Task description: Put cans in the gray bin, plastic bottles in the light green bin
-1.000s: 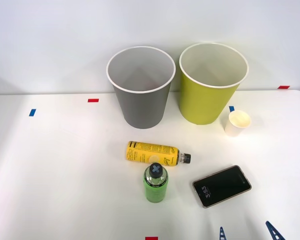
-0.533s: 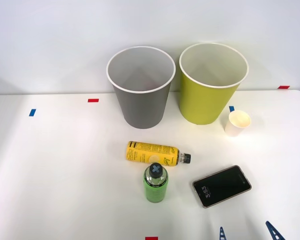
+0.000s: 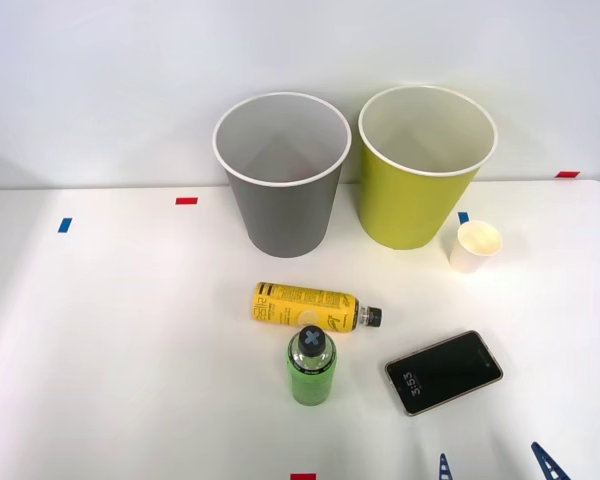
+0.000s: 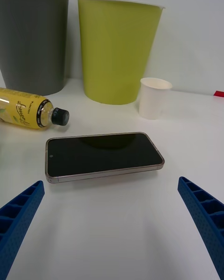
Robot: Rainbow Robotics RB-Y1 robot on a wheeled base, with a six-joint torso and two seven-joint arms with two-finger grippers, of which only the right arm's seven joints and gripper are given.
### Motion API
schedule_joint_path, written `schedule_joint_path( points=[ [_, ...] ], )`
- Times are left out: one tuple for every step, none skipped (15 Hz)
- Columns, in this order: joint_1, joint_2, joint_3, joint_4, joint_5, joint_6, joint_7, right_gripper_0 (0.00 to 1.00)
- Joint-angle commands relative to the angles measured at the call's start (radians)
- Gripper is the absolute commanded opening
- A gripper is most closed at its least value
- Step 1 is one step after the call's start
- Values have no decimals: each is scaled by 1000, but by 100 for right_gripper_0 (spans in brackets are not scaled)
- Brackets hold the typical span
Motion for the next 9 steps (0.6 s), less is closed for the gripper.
schedule_joint_path(
  points=[
    [-25,-5,-2,21,6,6,5,100],
    [-37,-20,8,17,0,3,9,100],
    [-54,-49,21,8,-5,3,12,100],
    [-74,-80,37,2,-12,3,12,100],
    [-100,-127,61,-5,-44,3,14,100],
    [-126,-184,89,-15,-77,3,15,100],
    [-143,-227,109,-23,-101,3,17,100],
    [-176,-291,144,-31,-137,-8,18,100],
    [-209,-341,176,-32,-169,-18,25,100]
  ],
)
